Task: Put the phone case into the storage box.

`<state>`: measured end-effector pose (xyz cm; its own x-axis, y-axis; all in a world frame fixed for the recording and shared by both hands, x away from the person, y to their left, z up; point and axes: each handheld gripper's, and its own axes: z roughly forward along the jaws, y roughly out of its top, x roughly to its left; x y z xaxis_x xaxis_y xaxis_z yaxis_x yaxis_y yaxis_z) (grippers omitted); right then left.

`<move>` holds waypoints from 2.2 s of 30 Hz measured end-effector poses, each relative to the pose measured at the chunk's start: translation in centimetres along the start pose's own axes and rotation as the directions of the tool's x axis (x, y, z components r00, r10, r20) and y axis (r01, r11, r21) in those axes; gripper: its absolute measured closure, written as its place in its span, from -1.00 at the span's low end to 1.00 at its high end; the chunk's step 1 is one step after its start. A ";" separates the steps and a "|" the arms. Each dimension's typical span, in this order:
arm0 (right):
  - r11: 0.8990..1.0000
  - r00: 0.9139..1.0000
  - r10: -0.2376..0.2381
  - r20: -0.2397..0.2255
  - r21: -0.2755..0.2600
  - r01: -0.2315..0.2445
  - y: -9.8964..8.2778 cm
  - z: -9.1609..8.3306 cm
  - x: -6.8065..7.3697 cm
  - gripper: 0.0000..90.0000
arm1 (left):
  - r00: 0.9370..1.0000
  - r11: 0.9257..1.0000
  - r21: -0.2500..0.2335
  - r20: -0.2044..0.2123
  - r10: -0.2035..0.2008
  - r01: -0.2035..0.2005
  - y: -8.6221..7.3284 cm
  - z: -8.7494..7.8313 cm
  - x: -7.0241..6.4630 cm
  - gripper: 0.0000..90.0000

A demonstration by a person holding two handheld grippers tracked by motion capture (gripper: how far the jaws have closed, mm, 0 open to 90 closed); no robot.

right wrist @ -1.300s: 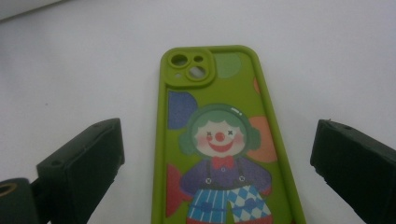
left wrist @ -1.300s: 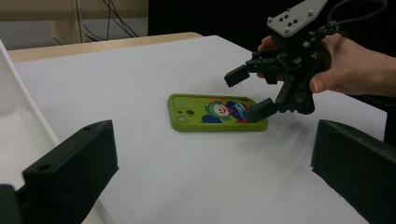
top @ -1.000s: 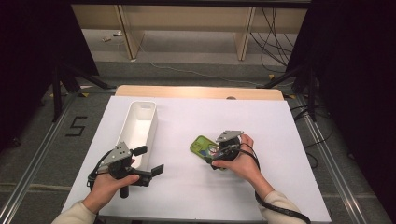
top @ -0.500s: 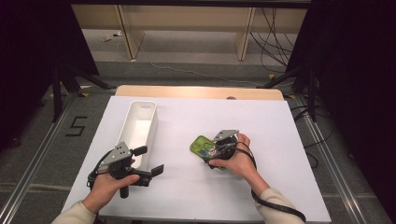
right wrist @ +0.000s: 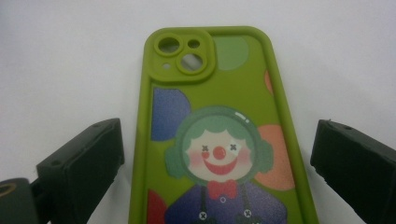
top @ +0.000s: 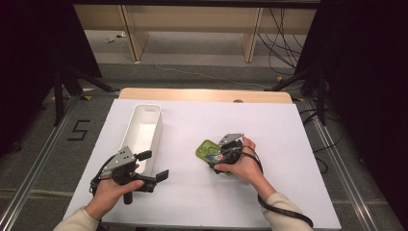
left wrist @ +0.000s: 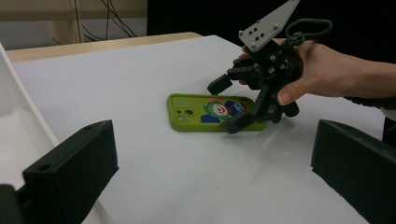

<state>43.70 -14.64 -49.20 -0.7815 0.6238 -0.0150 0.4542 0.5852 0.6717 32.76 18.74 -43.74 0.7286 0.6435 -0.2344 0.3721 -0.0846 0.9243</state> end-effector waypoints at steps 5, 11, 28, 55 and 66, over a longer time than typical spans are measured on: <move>1.000 1.000 0.001 -0.002 0.004 -0.001 0.0 0.0 0.0 -0.91 | 1.000 1.000 0.001 0.002 0.002 -0.002 0.0 0.0 0.0 -1.00; 1.000 1.000 -0.002 -0.005 0.012 0.002 0.0 -0.1 -0.1 -0.90 | 1.000 1.000 0.000 0.001 0.000 0.000 0.0 0.0 0.0 -1.00; 0.997 0.999 -0.038 -0.021 0.068 0.040 0.3 -0.3 0.1 -0.89 | 1.000 1.000 0.001 0.001 0.000 0.000 0.0 0.0 0.0 -1.00; 0.973 0.996 -0.047 -0.072 0.223 0.062 1.4 -0.3 -0.6 -0.85 | 1.000 1.000 0.001 0.002 0.002 -0.002 0.0 0.0 0.0 -1.00; 0.957 0.995 -0.062 -0.083 0.277 0.083 2.0 -0.2 -0.7 -0.85 | 1.000 1.000 0.001 0.003 -0.001 0.001 0.0 0.0 0.0 -1.00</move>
<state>45.09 -14.00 -47.67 -0.8412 0.5407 0.0051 0.4884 0.7557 0.4364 32.73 18.71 -43.75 0.7298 0.6416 -0.2361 0.3732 -0.0846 0.9239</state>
